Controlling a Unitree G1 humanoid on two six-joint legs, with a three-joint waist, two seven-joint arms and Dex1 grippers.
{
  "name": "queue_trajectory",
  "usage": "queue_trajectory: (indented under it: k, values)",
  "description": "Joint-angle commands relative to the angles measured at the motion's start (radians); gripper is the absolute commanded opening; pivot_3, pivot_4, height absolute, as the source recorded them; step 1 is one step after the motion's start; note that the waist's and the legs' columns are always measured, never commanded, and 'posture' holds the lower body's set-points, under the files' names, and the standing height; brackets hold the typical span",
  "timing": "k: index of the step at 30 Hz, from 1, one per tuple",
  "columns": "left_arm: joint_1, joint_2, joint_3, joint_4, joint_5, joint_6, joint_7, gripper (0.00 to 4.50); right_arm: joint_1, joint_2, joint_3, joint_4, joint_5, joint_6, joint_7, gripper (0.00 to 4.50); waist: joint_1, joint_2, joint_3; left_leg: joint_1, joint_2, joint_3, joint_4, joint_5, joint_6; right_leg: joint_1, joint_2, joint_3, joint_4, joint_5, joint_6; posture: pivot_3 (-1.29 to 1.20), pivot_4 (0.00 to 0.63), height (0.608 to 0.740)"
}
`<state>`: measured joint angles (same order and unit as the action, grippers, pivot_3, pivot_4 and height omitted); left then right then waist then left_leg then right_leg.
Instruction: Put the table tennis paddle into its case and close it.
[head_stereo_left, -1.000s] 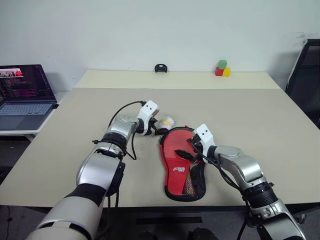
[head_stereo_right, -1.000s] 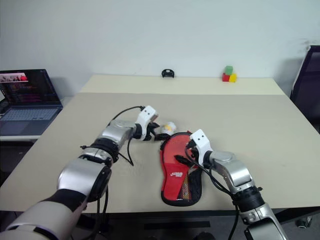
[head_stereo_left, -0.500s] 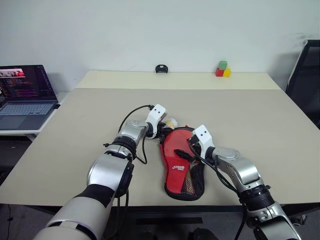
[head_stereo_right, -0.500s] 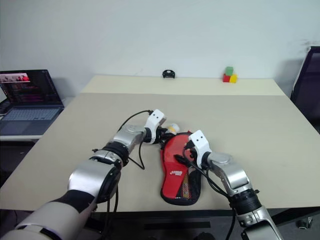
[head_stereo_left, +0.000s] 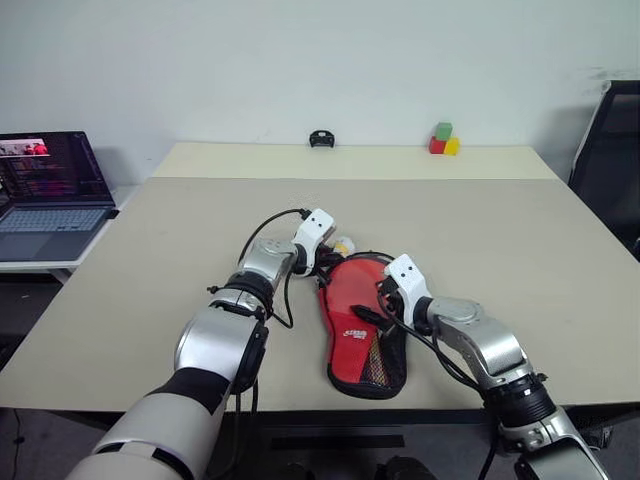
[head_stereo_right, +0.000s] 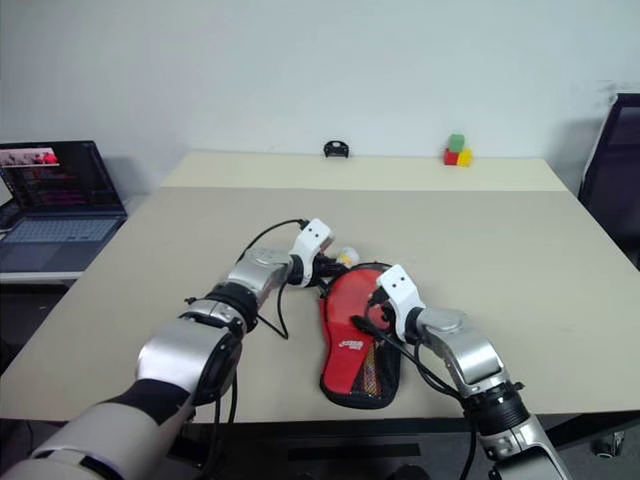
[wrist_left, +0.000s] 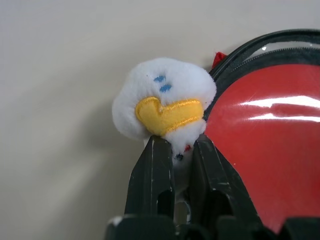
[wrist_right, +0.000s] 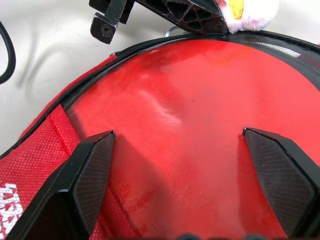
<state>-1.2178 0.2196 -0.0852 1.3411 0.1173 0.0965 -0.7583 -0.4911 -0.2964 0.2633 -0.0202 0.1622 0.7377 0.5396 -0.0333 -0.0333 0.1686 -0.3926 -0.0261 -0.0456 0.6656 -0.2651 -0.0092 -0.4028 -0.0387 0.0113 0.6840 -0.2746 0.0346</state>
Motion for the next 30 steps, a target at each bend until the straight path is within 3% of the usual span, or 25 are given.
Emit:
queue_trajectory:
  k: [1, 7, 11, 24, 30]
  values:
    - [-0.077, 0.069, -0.014, -0.019, 0.050, -0.055, 0.074, 0.15, 0.055, -0.016, 0.053, 0.099, -0.038, 0.081, -0.004, 4.50, 0.000, 0.000, 0.000, 0.000, 0.000, 0.000, 0.000, 0.000, 0.000, 0.000, 0.000, 0.000, 0.000, 0.000, 0.000, 0.00, 0.150, 0.740]
    - [-0.106, 0.063, -0.034, -0.011, 0.098, -0.090, 0.117, 0.14, 0.086, -0.016, 0.060, 0.084, -0.042, 0.107, -0.005, 4.50, -0.001, 0.000, 0.000, 0.004, 0.002, 0.000, 0.000, 0.001, -0.001, 0.004, 0.001, 0.000, 0.000, 0.001, -0.001, 0.00, 0.150, 0.740]
    - [-0.122, 0.037, -0.033, -0.005, 0.114, -0.109, 0.151, 0.14, 0.111, -0.019, 0.064, 0.058, -0.038, 0.128, -0.003, 4.50, -0.002, 0.000, 0.000, 0.016, 0.003, -0.001, -0.001, 0.001, -0.001, 0.015, 0.002, 0.000, -0.003, -0.002, 0.004, 0.00, 0.150, 0.740]
    - [-0.167, -0.032, -0.010, 0.017, 0.149, -0.138, 0.385, 0.07, 0.170, 0.015, 0.060, 0.021, -0.036, 0.165, -0.054, 4.50, 0.000, -0.003, -0.008, 0.018, 0.004, -0.002, -0.003, 0.003, -0.002, 0.019, 0.001, -0.001, -0.004, -0.001, 0.007, 0.00, 0.150, 0.740]
    - [-0.169, -0.074, -0.019, 0.020, 0.161, -0.146, 0.393, 0.07, 0.200, 0.037, 0.067, -0.007, -0.032, 0.185, -0.079, 4.50, 0.000, -0.003, -0.009, 0.018, 0.004, -0.002, -0.004, 0.003, -0.003, 0.018, 0.001, -0.001, -0.004, -0.001, 0.007, 0.00, 0.150, 0.740]
